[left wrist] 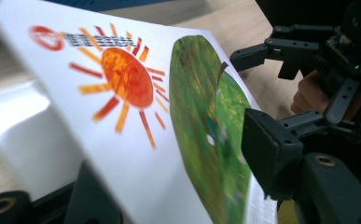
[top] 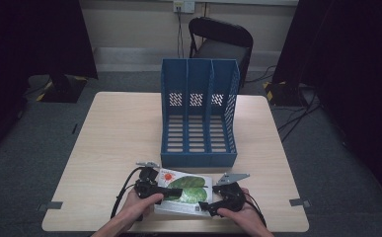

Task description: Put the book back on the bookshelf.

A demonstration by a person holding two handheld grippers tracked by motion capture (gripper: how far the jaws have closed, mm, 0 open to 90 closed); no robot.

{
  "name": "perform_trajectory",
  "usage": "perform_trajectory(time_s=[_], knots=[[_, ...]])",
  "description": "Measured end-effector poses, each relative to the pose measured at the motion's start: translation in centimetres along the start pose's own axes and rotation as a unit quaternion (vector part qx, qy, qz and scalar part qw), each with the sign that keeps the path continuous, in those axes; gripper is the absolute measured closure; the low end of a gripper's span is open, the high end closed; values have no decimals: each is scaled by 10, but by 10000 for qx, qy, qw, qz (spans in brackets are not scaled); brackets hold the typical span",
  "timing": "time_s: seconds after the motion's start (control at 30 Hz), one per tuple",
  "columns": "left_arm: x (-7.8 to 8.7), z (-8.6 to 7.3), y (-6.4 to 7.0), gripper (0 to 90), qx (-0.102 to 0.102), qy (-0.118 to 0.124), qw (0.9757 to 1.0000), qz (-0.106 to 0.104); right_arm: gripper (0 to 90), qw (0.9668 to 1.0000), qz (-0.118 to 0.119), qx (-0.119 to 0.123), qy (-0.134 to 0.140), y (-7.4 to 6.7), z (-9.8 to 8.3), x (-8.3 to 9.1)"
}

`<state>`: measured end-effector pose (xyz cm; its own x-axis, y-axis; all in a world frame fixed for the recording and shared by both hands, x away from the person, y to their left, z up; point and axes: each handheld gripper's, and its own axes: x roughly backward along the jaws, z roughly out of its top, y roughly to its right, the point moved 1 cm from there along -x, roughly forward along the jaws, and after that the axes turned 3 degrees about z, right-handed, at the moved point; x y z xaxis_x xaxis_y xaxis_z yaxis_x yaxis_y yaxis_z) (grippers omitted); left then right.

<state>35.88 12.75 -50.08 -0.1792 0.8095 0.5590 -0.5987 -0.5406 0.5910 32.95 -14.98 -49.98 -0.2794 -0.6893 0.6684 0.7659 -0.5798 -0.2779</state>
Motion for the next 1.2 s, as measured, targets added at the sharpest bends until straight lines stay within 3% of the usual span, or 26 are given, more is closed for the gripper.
perform_trajectory(time_s=[0.07, 0.17, 0.3, 0.5, 0.63, 0.7, 0.8, 0.9, 0.97, 1.17, 1.2], knots=[[0, -2, -1, 505, 43, -54, 9999, -106, 192, 10000, 81, 35, 10, -1, 1, -1], [2, -3, -2, 505, -60, -109, 9997, -194, 236, 9998, 127, 175, 45, -4, 1, -1], [1, -3, -3, 546, -40, -153, 9996, -251, 309, 9996, 79, 252, 59, -3, 2, 1], [1, -2, -2, 660, -269, -265, 9986, -377, 343, 9997, 22, 244, 5, -2, 3, 1], [2, 0, 5, 666, -602, -296, 9976, -187, 335, 9999, 26, 128, -55, 0, 2, 1], [3, 1, 8, 667, -768, -299, 9966, -92, 329, 9998, -42, 186, -39, 0, 2, 3], [3, 2, 11, 668, -877, -287, 9957, -77, 302, 9998, -27, 202, -44, 0, 2, 4], [4, 2, 14, 668, -1117, -295, 9933, -37, 292, 9998, -51, 186, 32, 0, 3, 6], [5, 2, 21, 673, -1439, -257, 9893, 8, 292, 9999, -45, 108, 74, 2, 3, 8], [8, 1, 28, 675, -1713, -135, 9851, 56, 284, 9998, -18, -108, 174, 9, 4, 11], [8, 0, 30, 676, -1826, -114, 9831, 61, 282, 9997, 12, -126, 186, 9, 4, 12]])
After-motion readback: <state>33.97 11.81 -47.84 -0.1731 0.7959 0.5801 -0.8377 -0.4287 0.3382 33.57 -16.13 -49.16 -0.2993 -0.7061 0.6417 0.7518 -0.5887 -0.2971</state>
